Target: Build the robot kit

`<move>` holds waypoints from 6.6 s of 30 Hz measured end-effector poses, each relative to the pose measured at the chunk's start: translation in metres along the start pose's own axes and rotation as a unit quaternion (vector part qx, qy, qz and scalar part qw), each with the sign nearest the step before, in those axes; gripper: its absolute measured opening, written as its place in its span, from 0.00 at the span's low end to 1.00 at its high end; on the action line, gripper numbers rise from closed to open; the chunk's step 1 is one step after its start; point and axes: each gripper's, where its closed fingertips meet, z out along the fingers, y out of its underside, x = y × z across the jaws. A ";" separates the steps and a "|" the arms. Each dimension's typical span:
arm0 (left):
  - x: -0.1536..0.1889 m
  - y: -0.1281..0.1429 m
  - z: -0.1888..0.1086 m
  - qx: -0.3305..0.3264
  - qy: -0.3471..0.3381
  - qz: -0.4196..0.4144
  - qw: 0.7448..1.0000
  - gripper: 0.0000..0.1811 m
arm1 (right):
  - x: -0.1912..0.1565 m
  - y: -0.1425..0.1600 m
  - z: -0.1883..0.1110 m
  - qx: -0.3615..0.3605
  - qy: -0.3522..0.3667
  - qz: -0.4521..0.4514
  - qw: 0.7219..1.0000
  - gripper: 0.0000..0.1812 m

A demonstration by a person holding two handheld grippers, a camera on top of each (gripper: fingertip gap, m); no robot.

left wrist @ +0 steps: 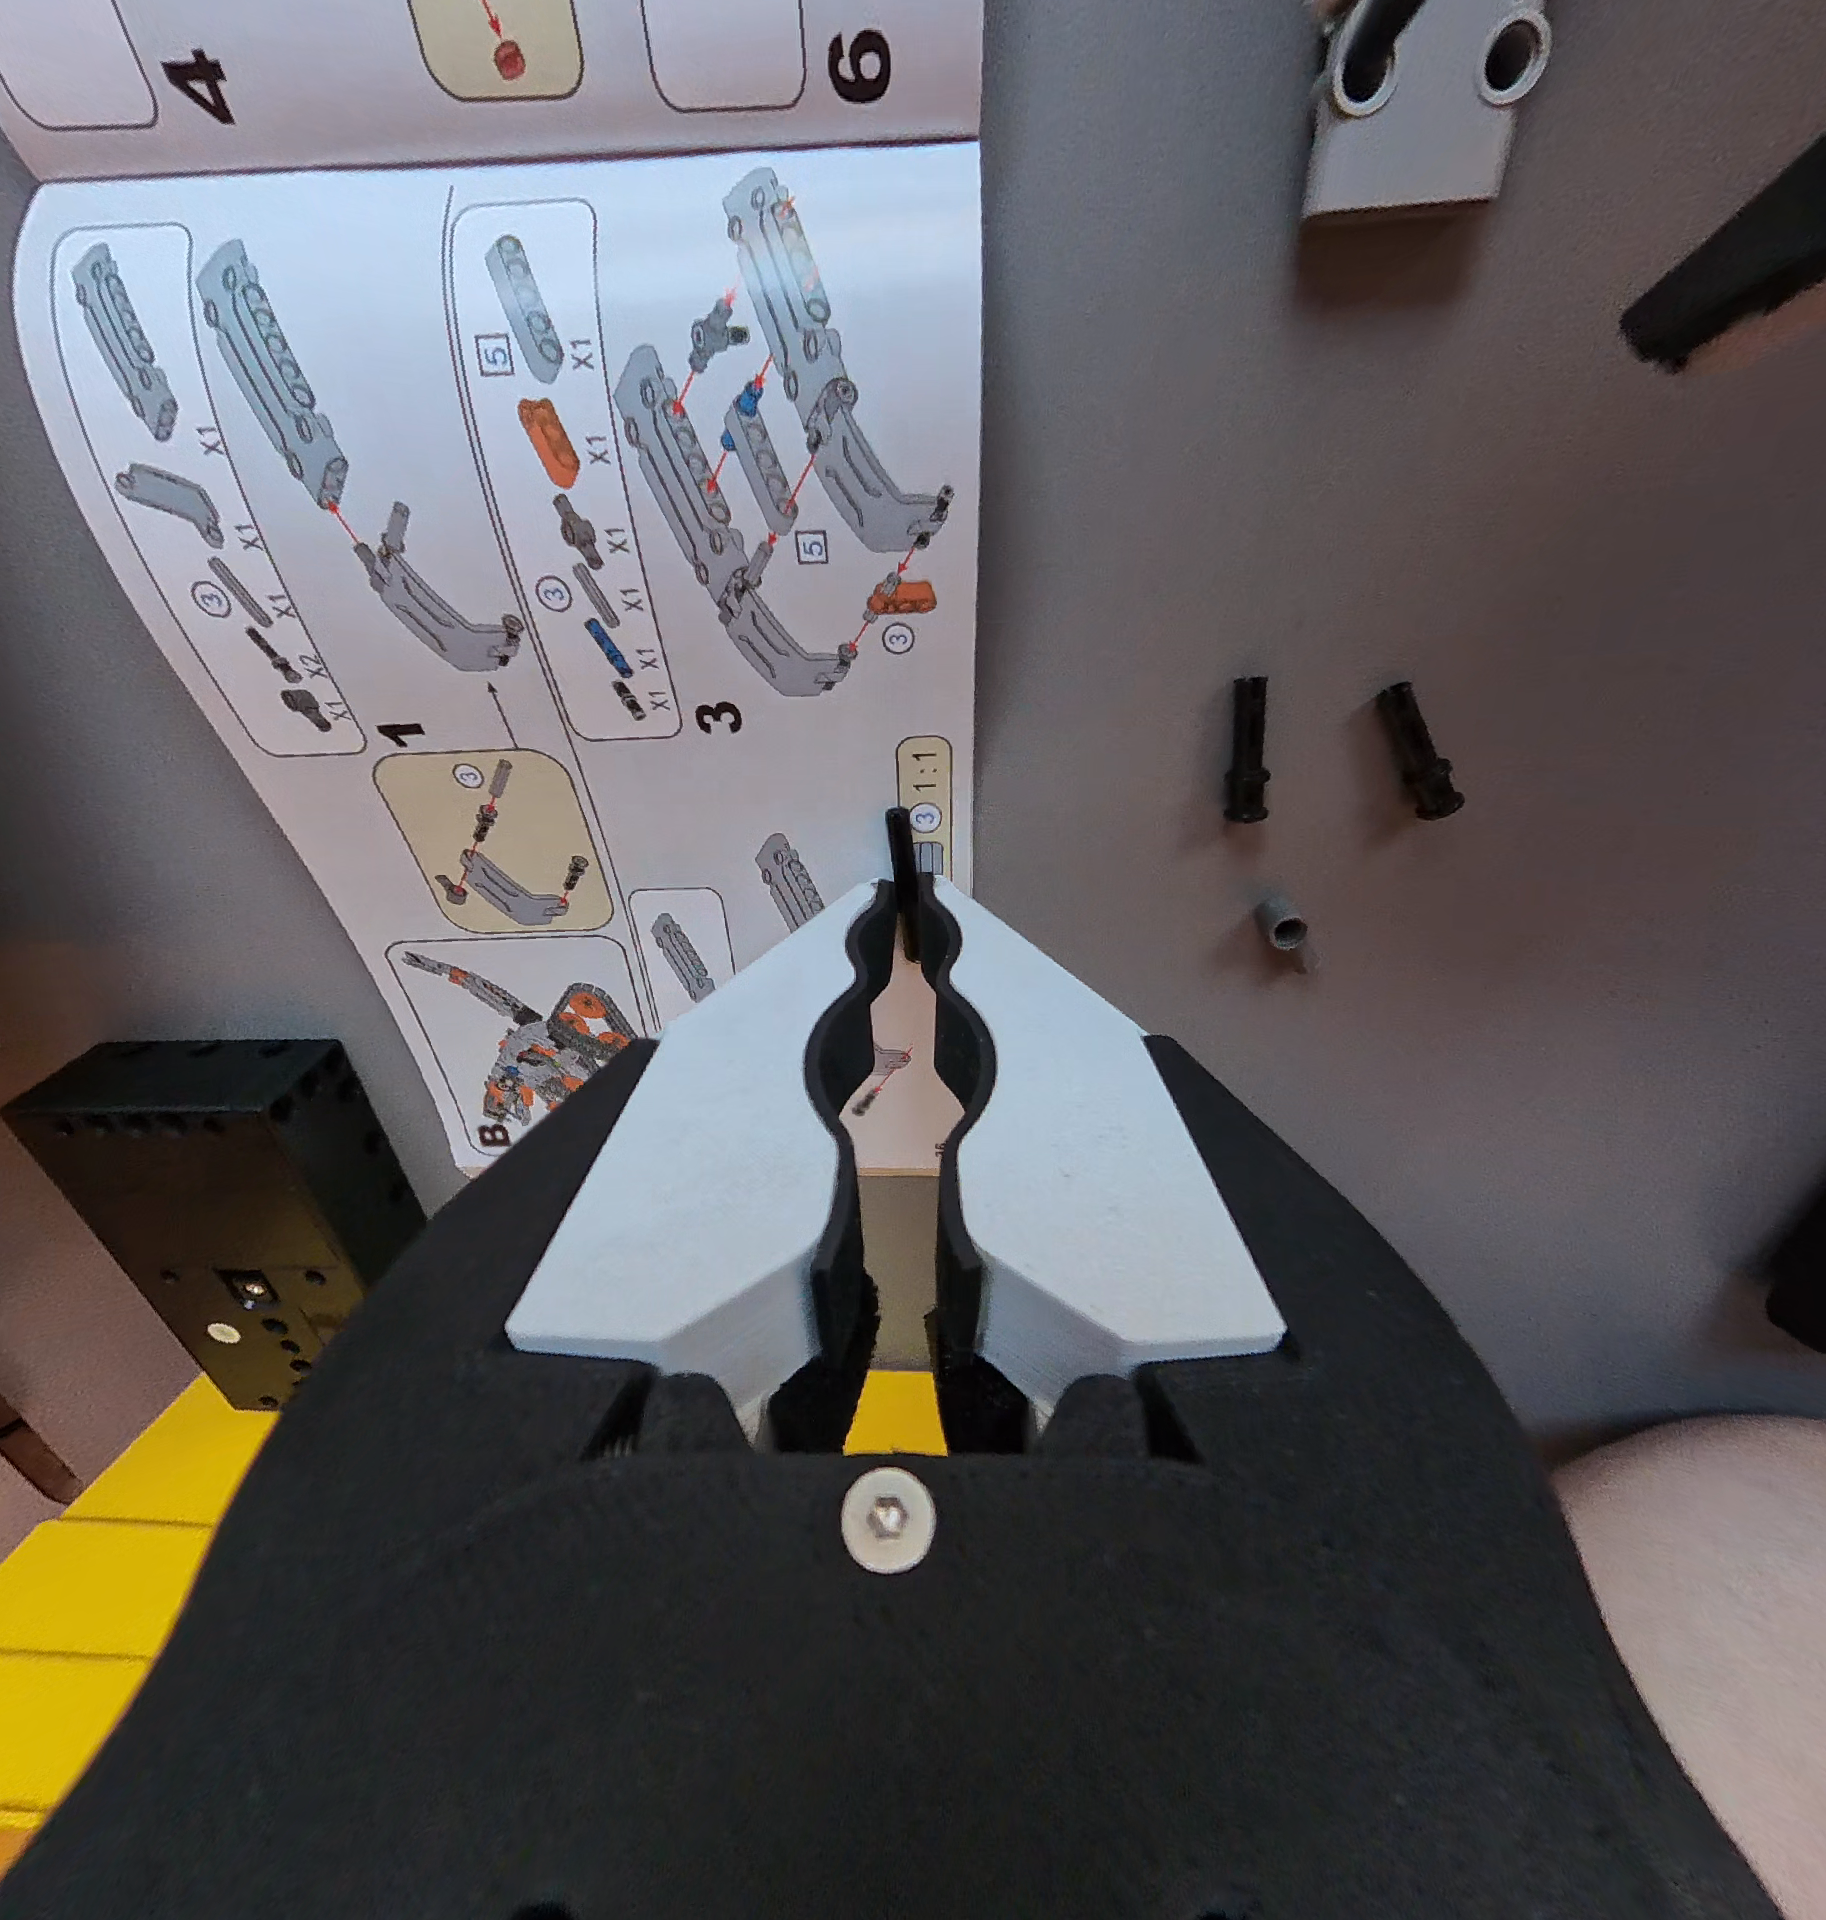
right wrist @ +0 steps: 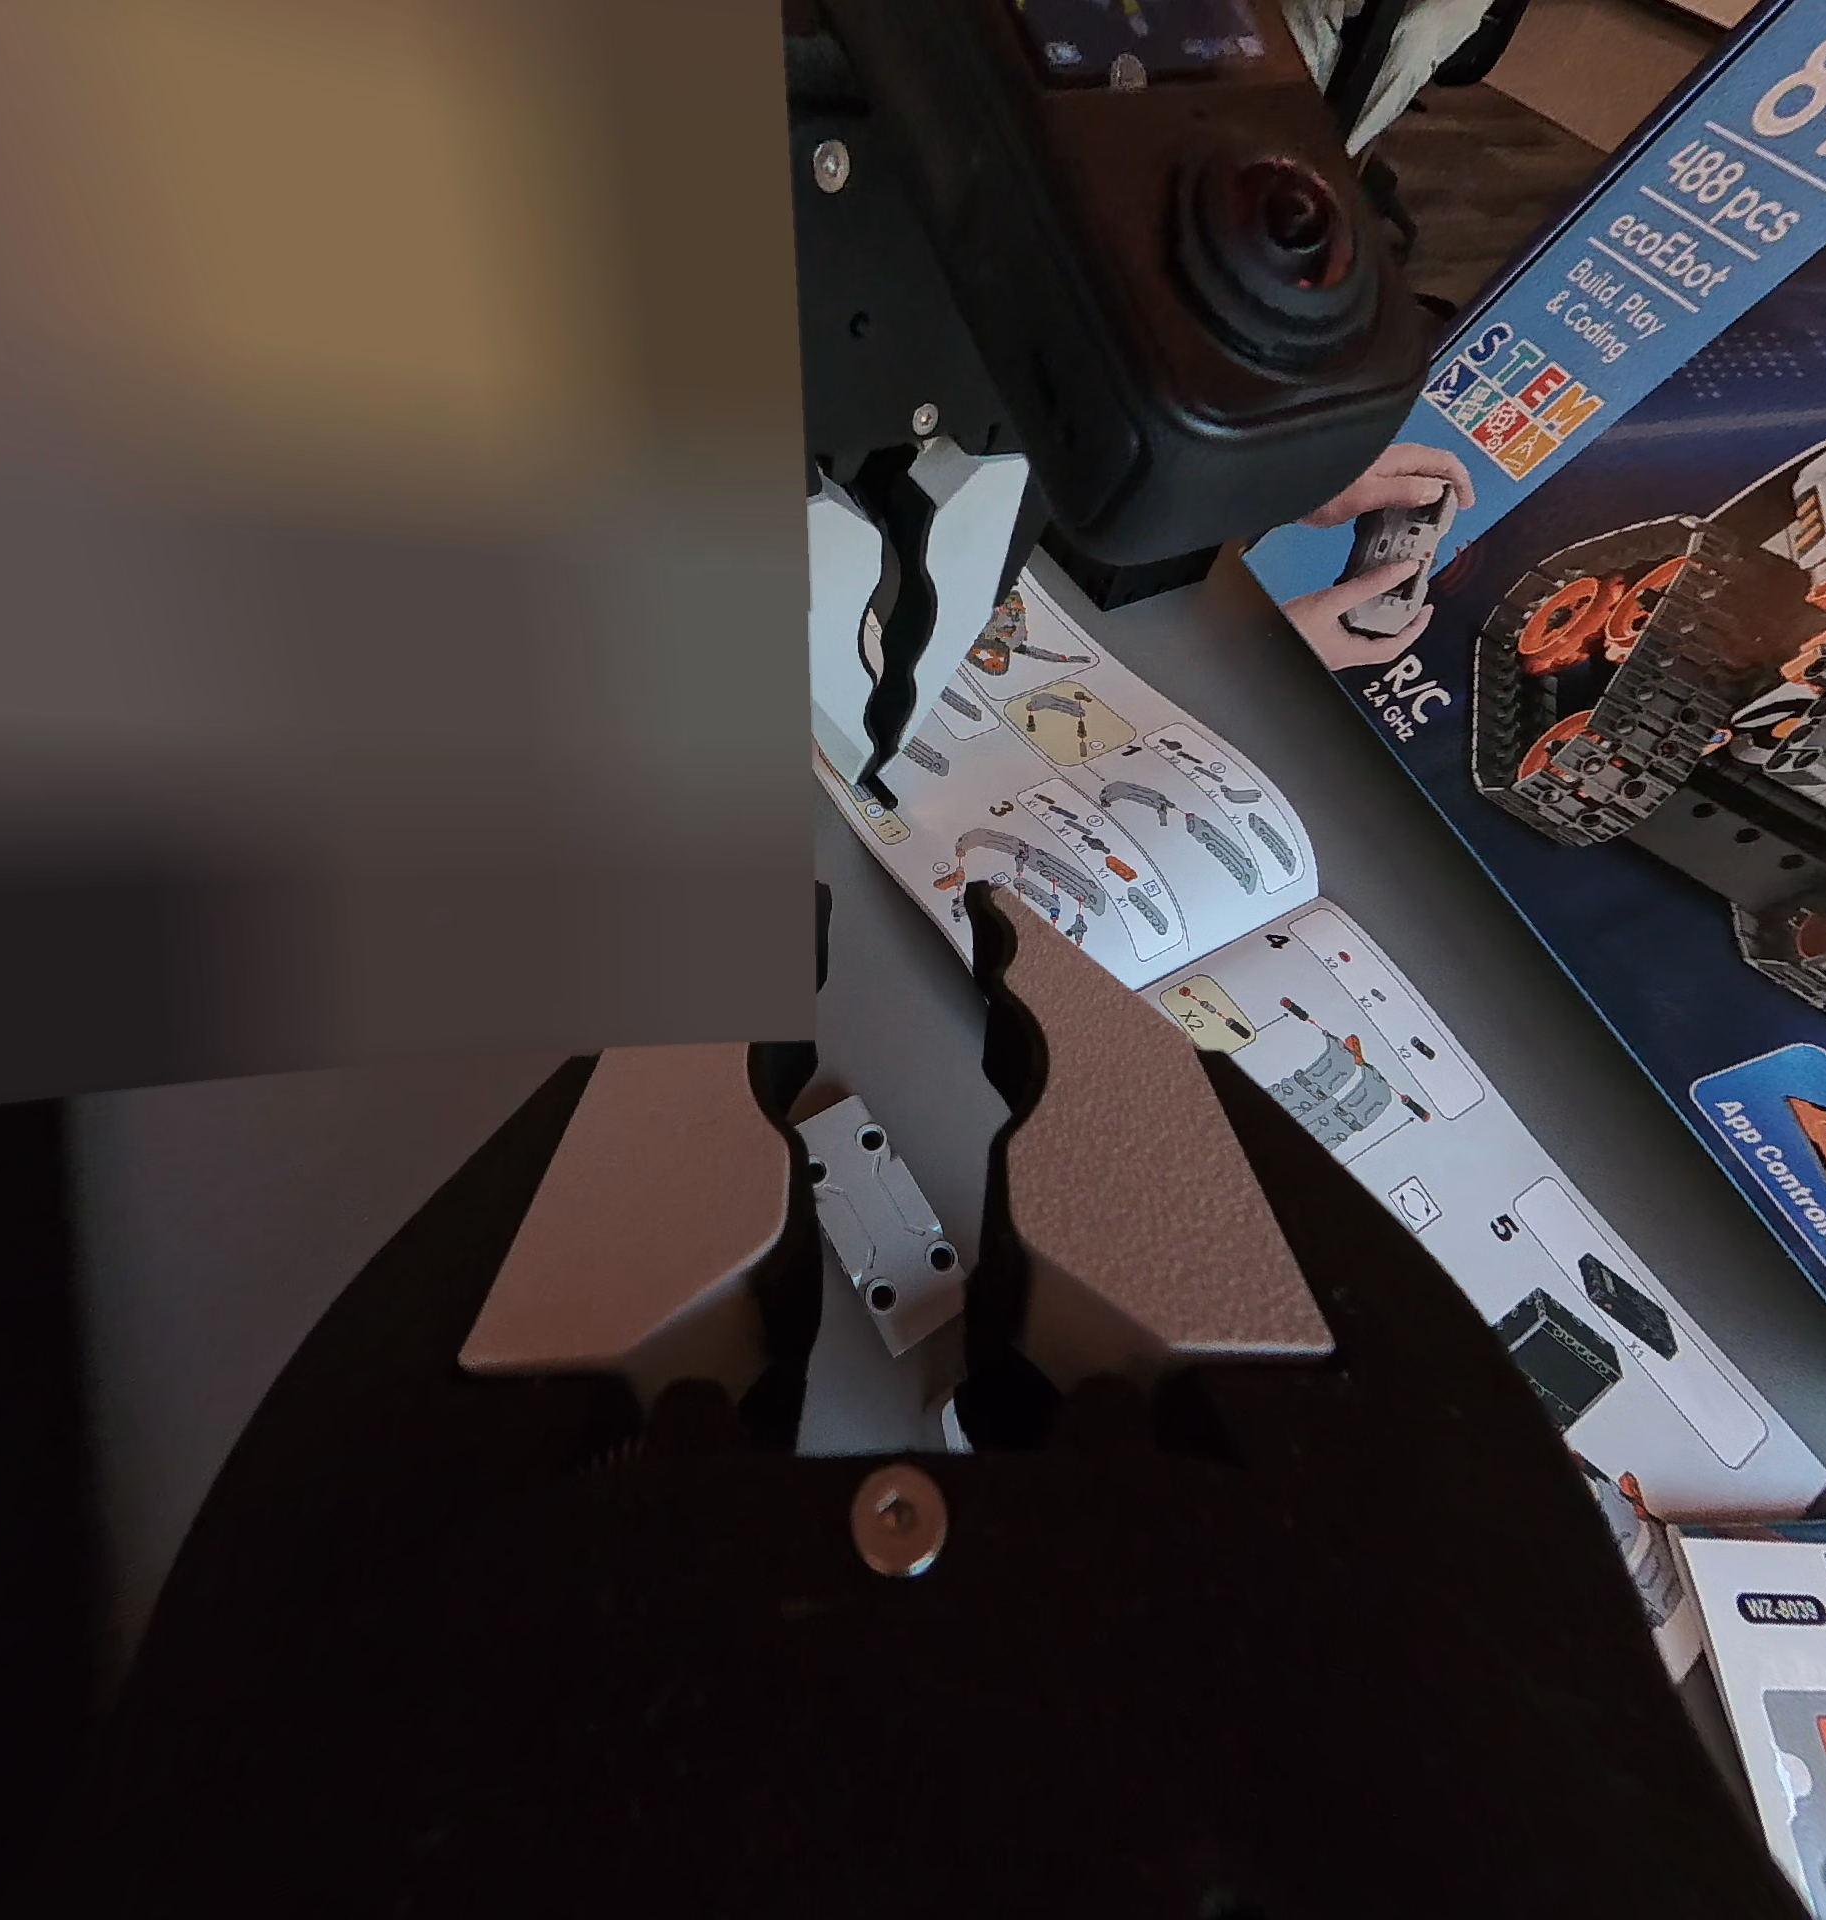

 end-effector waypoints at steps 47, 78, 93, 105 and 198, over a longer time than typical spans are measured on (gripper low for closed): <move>0.050 0.212 -0.040 -0.017 0.211 -0.259 0.942 0.01 | 0.001 0.024 0.015 -0.033 -0.007 0.001 0.999 0.14; -0.044 0.193 -0.152 0.158 -0.062 -0.348 0.922 0.00 | 0.006 0.020 0.009 -0.028 0.006 -0.009 1.000 0.14; -0.056 0.180 -0.165 0.207 -0.079 -0.331 0.917 0.00 | 0.004 0.017 0.006 -0.025 0.007 -0.018 0.999 0.14; -0.047 0.167 -0.152 0.276 0.177 -0.481 0.813 0.00 | 0.002 0.020 0.008 -0.033 0.001 -0.021 0.999 0.14; -0.071 0.312 -0.217 0.323 -0.256 -0.544 0.731 0.09 | -0.091 -0.206 0.184 0.033 -0.240 -0.211 0.947 0.44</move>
